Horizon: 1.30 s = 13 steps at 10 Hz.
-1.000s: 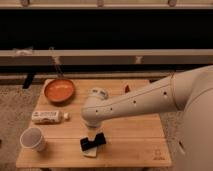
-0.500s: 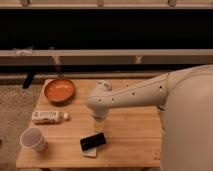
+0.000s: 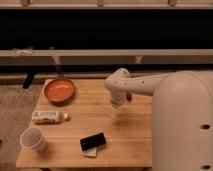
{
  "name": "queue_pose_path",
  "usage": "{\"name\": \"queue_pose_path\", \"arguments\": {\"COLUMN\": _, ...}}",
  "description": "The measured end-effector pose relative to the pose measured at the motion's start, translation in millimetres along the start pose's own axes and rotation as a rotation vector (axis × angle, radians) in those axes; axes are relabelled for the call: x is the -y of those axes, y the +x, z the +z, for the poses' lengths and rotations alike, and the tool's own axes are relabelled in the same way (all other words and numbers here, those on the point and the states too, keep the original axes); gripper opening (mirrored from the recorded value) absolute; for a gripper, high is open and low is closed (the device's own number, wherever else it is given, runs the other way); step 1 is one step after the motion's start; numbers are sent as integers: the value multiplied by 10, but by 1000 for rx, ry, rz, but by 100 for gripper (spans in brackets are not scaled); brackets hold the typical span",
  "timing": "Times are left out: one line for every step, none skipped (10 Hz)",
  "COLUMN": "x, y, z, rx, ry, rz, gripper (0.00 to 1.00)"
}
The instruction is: Drag the pepper across the table
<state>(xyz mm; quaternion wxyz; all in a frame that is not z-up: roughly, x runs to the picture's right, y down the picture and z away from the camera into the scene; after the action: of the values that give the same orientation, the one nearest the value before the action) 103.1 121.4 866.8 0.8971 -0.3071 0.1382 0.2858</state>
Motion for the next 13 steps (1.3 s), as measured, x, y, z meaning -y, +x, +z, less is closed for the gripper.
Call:
{"name": "queue_pose_path", "arguments": {"x": 176, "y": 152, "z": 44, "rx": -24, "ry": 5, "rz": 84, "gripper": 80}}
{"name": "queue_pose_path", "arguments": {"x": 360, "y": 289, "z": 86, "rx": -47, "ry": 21, "rz": 204, "gripper": 80}}
{"name": "queue_pose_path", "arguments": {"x": 436, "y": 339, "z": 98, "rx": -55, "ry": 34, "rz": 272, "gripper": 80}}
{"name": "queue_pose_path", "arguments": {"x": 519, "y": 395, "z": 114, "rx": -64, "ry": 53, "rz": 340, "gripper": 80}}
{"name": "queue_pose_path", "arguments": {"x": 646, "y": 378, "z": 129, "rx": -48, "ry": 76, "rz": 409, "gripper": 80}}
{"name": "queue_pose_path", "arguments": {"x": 701, "y": 337, "z": 140, "rx": -28, "ry": 81, "rz": 438, "gripper": 80}}
{"name": "queue_pose_path", "arguments": {"x": 758, "y": 312, "z": 145, "rx": -7, "ry": 86, "rz": 463, "gripper": 80}}
{"name": "queue_pose_path", "arguments": {"x": 820, "y": 298, "z": 163, "rx": 16, "ry": 89, "rz": 492, "gripper": 80}}
{"name": "queue_pose_path", "arguments": {"x": 884, "y": 253, "z": 192, "rx": 48, "ry": 91, "rz": 523, "gripper": 80}}
{"name": "queue_pose_path", "arguments": {"x": 928, "y": 215, "z": 230, "rx": 75, "ry": 87, "rz": 549, "gripper": 80}}
{"name": "queue_pose_path", "arguments": {"x": 956, "y": 212, "z": 300, "rx": 91, "ry": 81, "rz": 574, "gripper": 80}}
{"name": "queue_pose_path", "arguments": {"x": 985, "y": 203, "z": 390, "rx": 114, "ry": 70, "rz": 603, "gripper": 80}}
{"name": "queue_pose_path", "arguments": {"x": 985, "y": 180, "z": 450, "rx": 127, "ry": 61, "rz": 618, "gripper": 77}}
